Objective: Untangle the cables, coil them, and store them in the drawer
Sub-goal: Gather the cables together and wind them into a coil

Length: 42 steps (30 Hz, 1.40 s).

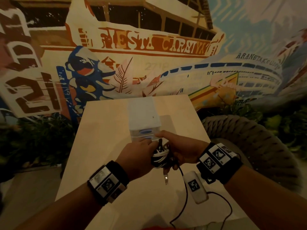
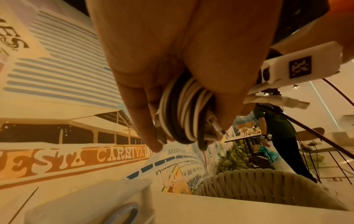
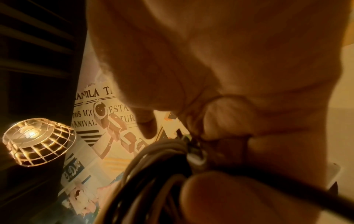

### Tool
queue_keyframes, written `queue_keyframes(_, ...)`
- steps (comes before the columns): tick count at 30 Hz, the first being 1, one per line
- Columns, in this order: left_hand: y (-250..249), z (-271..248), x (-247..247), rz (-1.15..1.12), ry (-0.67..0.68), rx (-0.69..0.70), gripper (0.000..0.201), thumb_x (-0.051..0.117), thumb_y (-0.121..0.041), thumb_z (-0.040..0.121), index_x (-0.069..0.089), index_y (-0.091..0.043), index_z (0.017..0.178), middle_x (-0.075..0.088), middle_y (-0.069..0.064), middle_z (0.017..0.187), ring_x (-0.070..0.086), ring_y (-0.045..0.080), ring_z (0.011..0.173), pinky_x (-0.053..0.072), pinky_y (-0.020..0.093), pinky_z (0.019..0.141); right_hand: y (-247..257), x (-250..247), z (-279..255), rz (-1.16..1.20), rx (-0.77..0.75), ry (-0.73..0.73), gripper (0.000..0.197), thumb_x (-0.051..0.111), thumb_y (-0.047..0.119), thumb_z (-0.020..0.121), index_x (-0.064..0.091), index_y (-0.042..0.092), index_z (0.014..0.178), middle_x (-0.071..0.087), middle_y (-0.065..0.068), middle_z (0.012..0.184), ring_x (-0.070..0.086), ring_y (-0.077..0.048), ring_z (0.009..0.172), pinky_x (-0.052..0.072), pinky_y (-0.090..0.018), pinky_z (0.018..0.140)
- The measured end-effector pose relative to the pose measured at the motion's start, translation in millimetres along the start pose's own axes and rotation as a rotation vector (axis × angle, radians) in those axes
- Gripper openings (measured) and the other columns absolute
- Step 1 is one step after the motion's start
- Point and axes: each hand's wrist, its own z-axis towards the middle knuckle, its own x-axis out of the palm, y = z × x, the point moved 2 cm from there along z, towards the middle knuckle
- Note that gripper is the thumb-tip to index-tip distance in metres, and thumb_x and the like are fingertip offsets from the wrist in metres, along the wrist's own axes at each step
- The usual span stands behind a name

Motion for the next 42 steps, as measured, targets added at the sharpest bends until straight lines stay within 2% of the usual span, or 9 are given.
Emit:
queue_keyframes(5, 5, 2, 3, -0.032, 0.013, 0.022, 0.038, 0.054, -0.039, 0.094, 0.057, -0.031, 0.131, 0.065, -0.009, 0.124, 0.06, 0.017, 0.115, 0.056, 0.035, 0.089, 4, 4, 0, -0.275, -0.015, -0.028, 0.053, 0.063, 0.065, 0.087, 0.072, 0.015, 0.1, 0.075, -0.008, 0.099, 0.072, -0.025, 0.085, 0.049, -0.028, 0.069)
queue_keyframes(9, 7, 3, -3, 0.007, 0.049, 0.051, 0.028, 0.049, -0.044, 0.093, 0.061, -0.032, 0.115, 0.069, -0.009, 0.105, 0.066, 0.016, 0.092, 0.057, 0.032, 0.074, 11, 11, 2, -0.415, -0.083, 0.005, 0.037, 0.069, 0.055, 0.089, 0.068, 0.028, 0.114, 0.072, -0.002, 0.094, 0.073, -0.025, 0.078, 0.051, -0.031, 0.066)
queue_keyframes(14, 1, 5, -11, 0.07, 0.106, 0.068, 0.028, 0.051, -0.051, 0.096, 0.065, -0.029, 0.106, 0.07, -0.008, 0.091, 0.066, 0.016, 0.078, 0.041, 0.026, 0.061, 15, 15, 1, -0.649, -0.149, -0.077, 0.024, 0.081, 0.049, 0.079, 0.067, 0.038, 0.095, 0.075, -0.001, 0.08, 0.076, -0.027, 0.074, 0.056, -0.034, 0.064)
queue_keyframes(21, 6, 9, -11, 0.2, 0.276, 0.027, 0.029, 0.056, -0.048, 0.093, 0.071, -0.024, 0.099, 0.071, -0.003, 0.091, 0.068, 0.021, 0.085, 0.057, 0.032, 0.079, 7, 29, 5, -0.878, -0.162, -0.351, 0.083, 0.086, 0.04, 0.073, 0.036, 0.018, 0.135, 0.07, 0.001, 0.093, 0.065, -0.015, 0.075, 0.053, -0.028, 0.062)
queue_keyframes(26, -2, 7, -10, 0.249, 0.363, -0.019, 0.014, 0.065, -0.029, 0.089, 0.073, -0.018, 0.093, 0.071, 0.002, 0.091, 0.067, 0.025, 0.085, 0.043, 0.028, 0.069, 4, 43, 17, -1.087, -0.129, -0.413, 0.011, 0.073, 0.024, 0.084, 0.064, 0.018, 0.083, 0.065, -0.003, 0.08, 0.062, -0.023, 0.073, 0.041, -0.026, 0.057)
queue_keyframes(34, 7, 13, -9, 0.191, 0.366, -0.198, 0.01, 0.068, -0.028, 0.084, 0.071, -0.019, 0.083, 0.07, 0.003, 0.084, 0.061, 0.021, 0.074, 0.056, 0.032, 0.073, 0, 36, 26, -0.995, -0.192, -0.352, 0.039, 0.052, 0.02, 0.098, 0.042, 0.024, 0.06, 0.045, 0.001, 0.064, 0.041, -0.015, 0.057, 0.031, -0.027, 0.052)
queue_keyframes(36, 12, 13, -4, 0.122, 0.295, -0.238, 0.033, 0.067, -0.026, 0.083, 0.07, -0.017, 0.115, 0.068, 0.004, 0.085, 0.057, 0.021, 0.071, 0.049, 0.031, 0.066, 0, 34, 24, -0.954, -0.183, -0.364, 0.037, 0.052, 0.021, 0.098, 0.043, 0.024, 0.062, 0.046, 0.001, 0.065, 0.041, -0.015, 0.057, 0.031, -0.027, 0.052)
queue_keyframes(39, 16, 11, -1, 0.002, 0.241, -0.271, 0.089, 0.068, -0.025, 0.084, 0.019, -0.017, 0.158, 0.067, 0.006, 0.097, 0.06, 0.024, 0.08, 0.043, 0.03, 0.068, 2, 30, 19, -0.926, -0.159, -0.361, 0.038, 0.05, 0.019, 0.1, 0.041, 0.019, 0.062, 0.043, -0.002, 0.062, 0.037, -0.017, 0.054, 0.029, -0.027, 0.05)
queue_keyframes(42, 8, 10, -9, 0.043, 0.23, -0.167, 0.028, 0.069, -0.022, 0.081, 0.064, -0.021, 0.109, 0.065, 0.0, 0.096, 0.063, 0.023, 0.088, 0.043, 0.028, 0.07, 1, 25, 22, -0.918, -0.127, -0.351, 0.026, 0.055, 0.02, 0.094, 0.051, 0.014, 0.069, 0.049, -0.002, 0.062, 0.043, -0.017, 0.054, 0.033, -0.026, 0.05)
